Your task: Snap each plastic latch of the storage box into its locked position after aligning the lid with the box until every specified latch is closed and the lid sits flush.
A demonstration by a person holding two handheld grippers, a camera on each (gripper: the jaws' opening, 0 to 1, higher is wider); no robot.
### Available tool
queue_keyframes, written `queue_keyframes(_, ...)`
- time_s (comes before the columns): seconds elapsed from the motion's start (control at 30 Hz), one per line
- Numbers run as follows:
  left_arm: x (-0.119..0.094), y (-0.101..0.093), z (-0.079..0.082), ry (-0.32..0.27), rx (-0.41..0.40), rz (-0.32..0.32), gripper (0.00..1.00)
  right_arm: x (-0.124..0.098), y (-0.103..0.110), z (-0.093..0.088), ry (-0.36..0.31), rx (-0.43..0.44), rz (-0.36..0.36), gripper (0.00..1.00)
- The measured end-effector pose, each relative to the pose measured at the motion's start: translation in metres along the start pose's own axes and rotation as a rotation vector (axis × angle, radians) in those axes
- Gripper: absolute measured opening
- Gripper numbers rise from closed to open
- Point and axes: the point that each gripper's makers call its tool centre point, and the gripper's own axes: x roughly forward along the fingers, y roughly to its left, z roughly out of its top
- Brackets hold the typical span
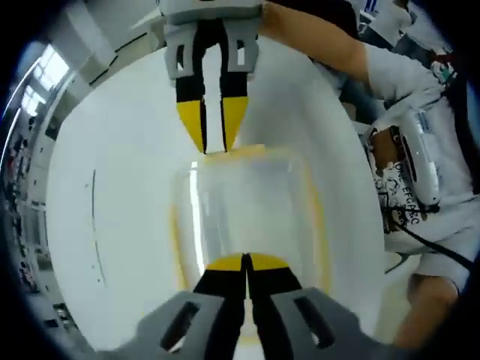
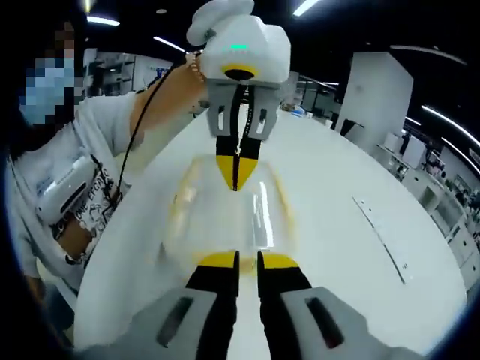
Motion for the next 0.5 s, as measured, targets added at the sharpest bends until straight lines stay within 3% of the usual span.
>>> queue_keyframes(0.23,-0.001,0.001,-0.005,-0.01,-0.084,-0.023,0.0,0.001,0.011,-0.012,-0.012,-0.004,-0.015,0.0)
queue_keyframes(0.5,-0.004,0.0,-0.007,-0.033,-0.101,-0.037,0.0,0.007,0.01,-0.012,-0.12,0.046,-0.062,0.0)
